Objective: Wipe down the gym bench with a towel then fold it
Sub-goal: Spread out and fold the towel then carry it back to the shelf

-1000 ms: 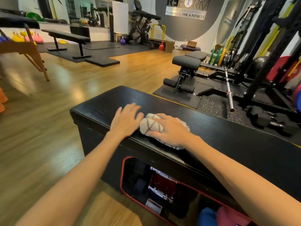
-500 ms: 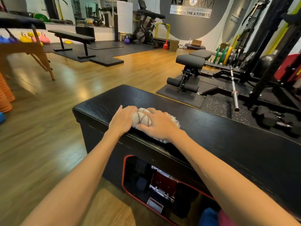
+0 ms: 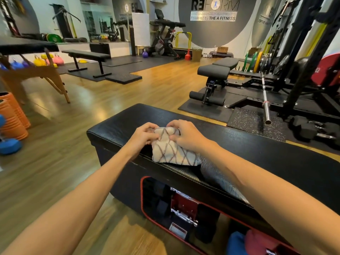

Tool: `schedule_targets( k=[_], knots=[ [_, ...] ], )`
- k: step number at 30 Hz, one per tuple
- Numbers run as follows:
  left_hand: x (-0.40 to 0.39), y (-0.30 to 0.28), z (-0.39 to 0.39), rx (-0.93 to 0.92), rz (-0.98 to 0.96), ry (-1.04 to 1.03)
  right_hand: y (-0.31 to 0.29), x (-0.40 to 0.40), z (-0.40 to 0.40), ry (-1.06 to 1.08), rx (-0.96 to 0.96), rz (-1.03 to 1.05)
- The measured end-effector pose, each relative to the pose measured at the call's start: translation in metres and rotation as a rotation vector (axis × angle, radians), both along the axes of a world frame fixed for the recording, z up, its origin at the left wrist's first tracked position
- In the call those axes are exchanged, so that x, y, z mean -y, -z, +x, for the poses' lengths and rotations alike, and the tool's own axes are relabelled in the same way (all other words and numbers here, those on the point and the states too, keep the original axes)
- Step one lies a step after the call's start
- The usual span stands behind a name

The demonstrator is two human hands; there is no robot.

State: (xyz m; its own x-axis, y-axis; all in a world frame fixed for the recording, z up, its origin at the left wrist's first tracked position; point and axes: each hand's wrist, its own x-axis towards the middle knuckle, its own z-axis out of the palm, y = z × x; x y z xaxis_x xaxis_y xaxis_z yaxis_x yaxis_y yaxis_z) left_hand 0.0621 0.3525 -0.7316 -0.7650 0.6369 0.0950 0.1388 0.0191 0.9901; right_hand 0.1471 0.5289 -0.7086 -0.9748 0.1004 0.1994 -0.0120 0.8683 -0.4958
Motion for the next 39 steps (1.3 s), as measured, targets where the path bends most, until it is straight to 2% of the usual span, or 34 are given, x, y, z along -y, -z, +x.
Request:
schedule_targets(
  k=[2, 4, 9, 13, 15, 17, 20, 22, 24, 26, 28, 30, 32, 35, 37, 39],
  knots=[
    [0.001, -0.002, 0.001, 0.118, 0.026, 0.036, -0.016, 0.003, 0.000, -0.040, -0.010, 0.094],
    [0.001, -0.005, 0.002, 0.193, 0.013, 0.031, -0.036, 0.003, 0.000, -0.072, -0.058, 0.074],
    [-0.007, -0.020, 0.007, 0.167, -0.074, 0.017, -0.083, -0.003, -0.004, 0.006, -0.248, -0.014],
    [-0.015, -0.037, -0.001, 0.001, 0.009, -0.475, -0.105, -0.013, 0.001, 0.008, -0.380, -0.071],
    [-0.008, -0.039, -0.004, -0.102, -0.033, -0.641, -0.099, -0.025, 0.012, 0.029, -0.407, -0.041],
    [0.001, -0.030, -0.006, -0.134, -0.209, -0.632, -0.076, -0.043, 0.026, 0.034, -0.336, 0.017],
    [0.007, -0.016, -0.008, -0.122, -0.581, -0.380, -0.026, -0.070, 0.053, 0.018, -0.045, 0.163],
    [0.005, -0.017, -0.012, -0.317, -0.804, -0.379, -0.005, -0.079, 0.070, 0.042, 0.177, 0.233],
    [-0.005, -0.022, -0.020, -0.603, -0.890, -0.454, 0.000, -0.080, 0.075, 0.107, 0.202, 0.175],
    [-0.021, -0.027, -0.029, -0.727, -0.838, -0.369, -0.002, -0.074, 0.066, 0.186, 0.120, 0.049],
    [-0.038, -0.026, -0.037, -0.605, -0.805, -0.188, -0.006, -0.067, 0.053, 0.254, 0.018, -0.179],
    [-0.047, -0.019, -0.042, -0.476, -0.847, -0.072, -0.007, -0.062, 0.044, 0.327, 0.016, -0.360],
    [-0.050, -0.010, -0.041, -0.501, -0.774, -0.127, -0.007, -0.056, 0.045, 0.373, 0.086, -0.320],
    [-0.049, -0.008, -0.035, -0.604, -0.557, -0.303, -0.003, -0.049, 0.049, 0.387, -0.012, -0.232],
    [-0.046, -0.018, -0.035, -0.550, -0.506, -0.320, -0.009, -0.046, 0.047, 0.419, -0.113, -0.364],
    [-0.041, -0.033, -0.038, -0.459, -0.592, -0.270, -0.020, -0.046, 0.045, 0.465, -0.126, -0.665]
  ],
)
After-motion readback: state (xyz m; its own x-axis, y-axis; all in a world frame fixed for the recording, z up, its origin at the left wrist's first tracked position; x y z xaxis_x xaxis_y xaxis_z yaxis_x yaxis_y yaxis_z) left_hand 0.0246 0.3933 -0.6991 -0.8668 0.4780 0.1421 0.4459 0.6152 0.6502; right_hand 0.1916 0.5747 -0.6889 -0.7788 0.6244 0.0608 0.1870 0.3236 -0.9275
